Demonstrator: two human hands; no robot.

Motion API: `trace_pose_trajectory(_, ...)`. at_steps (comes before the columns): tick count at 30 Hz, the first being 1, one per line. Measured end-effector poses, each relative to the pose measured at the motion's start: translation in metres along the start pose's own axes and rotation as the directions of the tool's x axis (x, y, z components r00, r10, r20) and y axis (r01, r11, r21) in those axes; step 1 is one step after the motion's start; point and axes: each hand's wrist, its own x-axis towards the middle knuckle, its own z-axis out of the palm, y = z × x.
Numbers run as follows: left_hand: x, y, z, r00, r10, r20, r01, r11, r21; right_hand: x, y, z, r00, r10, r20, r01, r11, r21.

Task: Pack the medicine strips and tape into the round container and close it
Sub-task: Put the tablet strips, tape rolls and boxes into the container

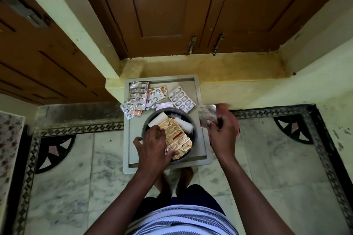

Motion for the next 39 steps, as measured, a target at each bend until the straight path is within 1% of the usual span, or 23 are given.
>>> trace_pose_trajectory(1, -0.001, 0.000, 0.000, 1.000, 0.002, -0.003, -0.002, 1.000, -0.012, -0.006, -0.008, -0.001, 0.999, -0.024, 0.038, 0.023, 0.999, 0.029)
trace_pose_trajectory(3, -0.003, 0.000, 0.000, 1.000, 0.019, -0.018, -0.019, 0.999, -0.040, -0.017, -0.017, 0.006, 0.977, -0.026, 0.210, 0.009, 0.997, 0.083)
trace_pose_trajectory(4, -0.004, -0.002, 0.000, 0.999, 0.028, -0.037, -0.030, 0.998, -0.062, -0.022, -0.018, 0.012, 0.953, -0.032, 0.301, 0.011, 0.998, 0.070)
trace_pose_trajectory(6, -0.007, -0.009, 0.000, 0.995, 0.026, -0.101, -0.040, 0.989, -0.143, -0.027, -0.016, 0.028, 0.912, -0.070, 0.405, 0.079, 0.997, -0.005)
trace_pose_trajectory(8, -0.009, -0.018, -0.001, 0.980, 0.002, -0.197, -0.051, 0.968, -0.246, -0.028, -0.013, 0.042, 0.886, -0.122, 0.447, 0.196, 0.973, -0.124)
trace_pose_trajectory(9, -0.008, -0.024, -0.002, 0.970, -0.029, -0.242, -0.046, 0.954, -0.298, -0.028, -0.011, 0.047, 0.872, -0.157, 0.464, 0.281, 0.936, -0.210)
trace_pose_trajectory(11, -0.002, -0.036, -0.005, 0.943, -0.137, -0.303, 0.007, 0.919, -0.393, -0.027, -0.008, 0.052, 0.845, -0.211, 0.491, 0.417, 0.835, -0.359)
trace_pose_trajectory(12, 0.004, -0.044, -0.006, 0.928, -0.196, -0.317, 0.043, 0.901, -0.431, -0.028, -0.008, 0.052, 0.843, -0.242, 0.481, 0.456, 0.795, -0.400)
trace_pose_trajectory(14, 0.019, -0.060, -0.006, 0.903, -0.292, -0.316, 0.123, 0.879, -0.461, -0.026, -0.007, 0.053, 0.846, -0.306, 0.437, 0.494, 0.758, -0.426)
trace_pose_trajectory(16, 0.037, -0.074, -0.005, 0.892, -0.342, -0.295, 0.196, 0.882, -0.428, -0.019, -0.008, 0.055, 0.861, -0.318, 0.398, 0.482, 0.761, -0.435)
trace_pose_trajectory(18, 0.056, -0.081, -0.008, 0.893, -0.370, -0.257, 0.250, 0.882, -0.400, -0.008, -0.012, 0.058, 0.888, -0.299, 0.349, 0.431, 0.804, -0.409)
trace_pose_trajectory(20, 0.075, -0.083, -0.013, 0.906, -0.358, -0.227, 0.259, 0.891, -0.372, 0.008, -0.018, 0.063, 0.920, -0.278, 0.277, 0.367, 0.860, -0.355)
trace_pose_trajectory(22, 0.093, -0.083, -0.017, 0.926, -0.319, -0.202, 0.243, 0.914, -0.326, 0.029, -0.026, 0.072, 0.936, -0.249, 0.248, 0.323, 0.888, -0.328)
trace_pose_trajectory(24, 0.111, -0.080, -0.020, 0.937, -0.307, -0.165, 0.254, 0.926, -0.280, 0.054, -0.031, 0.082, 0.943, -0.196, 0.270, 0.289, 0.883, -0.369)
trace_pose_trajectory(26, 0.129, -0.080, -0.018, 0.942, -0.318, -0.106, 0.288, 0.929, -0.233, 0.076, -0.035, 0.093, 0.943, -0.094, 0.318, 0.239, 0.857, -0.456)
trace_pose_trajectory(28, 0.146, -0.079, -0.014, 0.944, -0.326, -0.056, 0.307, 0.927, -0.213, 0.094, -0.036, 0.103, 0.928, 0.007, 0.372, 0.204, 0.827, -0.525)
trace_pose_trajectory(30, 0.156, -0.080, -0.012, 0.944, -0.328, -0.037, 0.317, 0.931, -0.179, 0.104, -0.039, 0.112, 0.917, 0.068, 0.394, 0.190, 0.793, -0.579)
trace_pose_trajectory(32, 0.162, -0.077, -0.008, 0.938, -0.345, -0.039, 0.335, 0.929, -0.155, 0.114, -0.037, 0.119, 0.914, 0.097, 0.394, 0.183, 0.768, -0.614)
trace_pose_trajectory(34, 0.165, -0.076, -0.007, 0.936, -0.347, -0.051, 0.337, 0.930, -0.144, 0.122, -0.032, 0.126, 0.914, 0.114, 0.390, 0.153, 0.793, -0.590)
trace_pose_trajectory(37, 0.166, -0.078, -0.009, 0.941, -0.327, -0.092, 0.298, 0.924, -0.238, 0.129, -0.022, 0.134, 0.917, 0.100, 0.386, 0.125, 0.848, -0.516)
trace_pose_trajectory(39, 0.167, -0.074, -0.016, 0.950, -0.283, -0.133, 0.237, 0.929, -0.283, 0.130, -0.020, 0.135, 0.921, 0.105, 0.374, 0.117, 0.843, -0.525)
